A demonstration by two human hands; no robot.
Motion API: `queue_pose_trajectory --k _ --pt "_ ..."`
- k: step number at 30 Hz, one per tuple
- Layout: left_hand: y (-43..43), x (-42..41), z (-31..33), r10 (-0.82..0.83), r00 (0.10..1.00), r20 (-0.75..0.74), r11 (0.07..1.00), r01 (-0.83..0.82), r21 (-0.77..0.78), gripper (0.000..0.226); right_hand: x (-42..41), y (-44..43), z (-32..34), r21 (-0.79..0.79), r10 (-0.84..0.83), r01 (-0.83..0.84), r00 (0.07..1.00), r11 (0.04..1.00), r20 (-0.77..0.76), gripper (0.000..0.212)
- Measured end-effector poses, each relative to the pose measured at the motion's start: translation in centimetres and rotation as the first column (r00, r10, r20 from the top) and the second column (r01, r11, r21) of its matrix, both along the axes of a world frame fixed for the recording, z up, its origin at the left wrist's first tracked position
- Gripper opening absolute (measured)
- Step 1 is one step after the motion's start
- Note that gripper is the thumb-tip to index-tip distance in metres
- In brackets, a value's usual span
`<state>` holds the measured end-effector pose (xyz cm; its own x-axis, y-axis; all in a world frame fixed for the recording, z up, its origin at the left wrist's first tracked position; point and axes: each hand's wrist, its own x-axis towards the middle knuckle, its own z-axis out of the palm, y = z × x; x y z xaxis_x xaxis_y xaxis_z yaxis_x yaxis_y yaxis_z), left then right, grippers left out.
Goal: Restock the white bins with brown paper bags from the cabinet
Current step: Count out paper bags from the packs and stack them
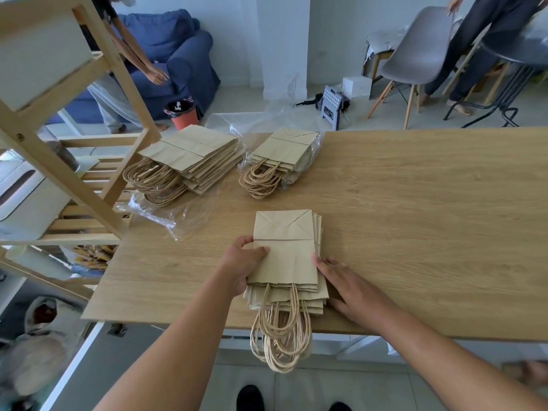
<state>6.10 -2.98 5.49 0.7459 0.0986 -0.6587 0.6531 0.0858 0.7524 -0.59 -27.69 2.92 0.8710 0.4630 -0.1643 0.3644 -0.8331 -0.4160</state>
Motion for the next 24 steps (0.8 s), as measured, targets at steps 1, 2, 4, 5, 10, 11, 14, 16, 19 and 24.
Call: queue_pose_trajectory --k 1,2,4,5,10,11,14,16,19,24 --pt "-0.1 0.1 0.1 -0.007 1.0 -0.003 1.0 0.007 0.006 0.042 -0.1 0.0 0.1 0.01 -0.008 0.008 1.0 1.0 0.003 0.103" --pt "-0.2 0.2 0.2 -0.018 1.0 -0.007 1.0 0.019 0.018 0.041 -0.2 0.0 0.2 0.02 -0.018 0.018 1.0 1.0 0.014 0.105" --pt "-0.3 0.5 0.8 -0.043 0.999 -0.016 0.998 0.044 0.047 0.038 0.0 -0.1 0.5 0.047 -0.037 0.034 0.998 0.998 0.052 0.112" --pt "-0.3 0.7 1.0 -0.045 0.999 -0.022 0.997 0.046 0.06 0.035 0.1 -0.2 0.6 0.063 -0.04 0.037 0.998 0.997 0.048 0.114" --pt "0.2 1.4 1.8 -0.072 0.994 -0.077 0.996 0.076 0.056 0.017 0.2 -0.1 1.3 0.058 -0.062 0.061 0.998 0.996 0.012 0.11" --pt "0.2 1.4 1.9 -0.083 0.993 -0.086 0.995 0.087 0.046 0.016 0.2 0.1 1.4 0.072 -0.072 0.066 0.994 0.995 0.085 0.111" --pt "0.2 1.7 2.2 -0.101 0.992 -0.08 0.994 0.105 0.043 0.036 0.8 0.6 1.4 0.124 -0.081 0.051 0.965 0.991 0.25 0.117" --pt "0.5 2.0 2.7 -0.113 0.992 -0.056 0.993 0.115 0.038 0.059 1.3 0.8 1.5 0.152 -0.077 0.036 0.959 0.988 0.271 0.109" --pt "1.2 2.6 4.1 -0.174 0.984 -0.036 0.984 0.175 0.017 0.07 2.2 1.1 2.1 0.323 -0.086 0.017 0.975 0.946 0.203 0.092" --pt "1.4 2.6 7.5 -0.336 0.942 0.028 0.937 0.337 -0.096 0.027 5.1 2.0 5.0 0.554 -0.173 0.161 0.984 0.817 -0.031 0.041"
